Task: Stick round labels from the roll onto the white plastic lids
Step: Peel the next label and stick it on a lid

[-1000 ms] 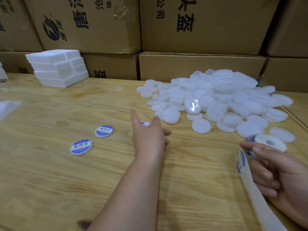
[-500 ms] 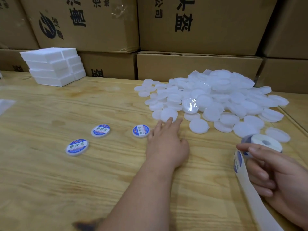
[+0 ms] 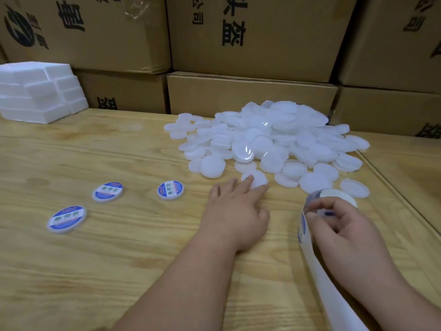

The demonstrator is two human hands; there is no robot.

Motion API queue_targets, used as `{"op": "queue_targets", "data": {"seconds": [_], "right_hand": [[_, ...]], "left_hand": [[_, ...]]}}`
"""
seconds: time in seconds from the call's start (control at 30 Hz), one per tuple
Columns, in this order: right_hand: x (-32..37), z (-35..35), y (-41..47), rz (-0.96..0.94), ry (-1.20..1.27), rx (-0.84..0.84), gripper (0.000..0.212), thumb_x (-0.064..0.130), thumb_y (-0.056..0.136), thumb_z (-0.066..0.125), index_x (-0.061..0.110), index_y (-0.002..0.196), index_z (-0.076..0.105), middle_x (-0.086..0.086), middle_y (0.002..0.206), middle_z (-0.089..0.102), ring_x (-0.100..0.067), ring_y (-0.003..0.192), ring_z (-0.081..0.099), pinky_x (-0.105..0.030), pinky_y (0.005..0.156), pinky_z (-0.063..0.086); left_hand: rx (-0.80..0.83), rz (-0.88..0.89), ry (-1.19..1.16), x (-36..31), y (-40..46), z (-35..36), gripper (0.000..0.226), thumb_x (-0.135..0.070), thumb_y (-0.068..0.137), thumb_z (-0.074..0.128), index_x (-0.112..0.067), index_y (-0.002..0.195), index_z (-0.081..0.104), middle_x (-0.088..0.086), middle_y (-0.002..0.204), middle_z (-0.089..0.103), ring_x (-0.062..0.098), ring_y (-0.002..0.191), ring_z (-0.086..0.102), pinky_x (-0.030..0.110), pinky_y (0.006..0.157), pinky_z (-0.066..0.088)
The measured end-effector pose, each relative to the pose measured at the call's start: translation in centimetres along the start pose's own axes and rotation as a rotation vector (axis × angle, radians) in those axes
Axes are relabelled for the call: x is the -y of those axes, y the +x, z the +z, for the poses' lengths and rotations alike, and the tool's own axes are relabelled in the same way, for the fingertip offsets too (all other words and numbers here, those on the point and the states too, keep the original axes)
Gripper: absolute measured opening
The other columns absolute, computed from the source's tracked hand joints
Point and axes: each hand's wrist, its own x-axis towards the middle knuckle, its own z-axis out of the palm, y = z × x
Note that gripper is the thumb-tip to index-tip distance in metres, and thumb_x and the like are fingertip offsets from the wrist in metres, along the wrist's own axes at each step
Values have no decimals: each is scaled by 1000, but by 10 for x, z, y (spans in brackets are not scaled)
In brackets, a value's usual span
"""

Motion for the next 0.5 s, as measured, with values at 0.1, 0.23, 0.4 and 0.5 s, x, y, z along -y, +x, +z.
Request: {"op": "queue_targets", "data": {"seconds": [0.1,0.23,0.4,0.5], "right_hand": [[1,-2,1,24,-50,-37,21,51,88,61,32,81,61,-7,50,54,-16,42,46,-29,49,41],[6,-2,4,107,-86,-57,59,73,78,59,16,63,58,-2,47,53,-14,42,45,-30,51,37],[5,0,6,105,-32,0,36,49,85,69,17,69,64,10,44,48,-6,41,41,-28,54,34],[6,-6,3,97,2,126,37,51,84,70,19,68,63,7,49,51,-11,47,45,-29,56,39]], "left_hand": [[-196,5,-99,2,2,0,41,-49,92,51,-48,133,49,-18,139,46,15,132,32,37,112,17],[-238,-176,-74,2,8,2,57,-62,89,54,-39,140,43,-8,137,45,22,130,34,39,103,25],[-211,-195,-46,1,8,2,47,-66,88,52,-40,127,56,-7,128,49,24,124,36,37,96,24],[-271,-192,-139,2,7,-1,42,-55,90,58,-38,128,56,-9,126,55,23,123,42,38,98,30]]}}
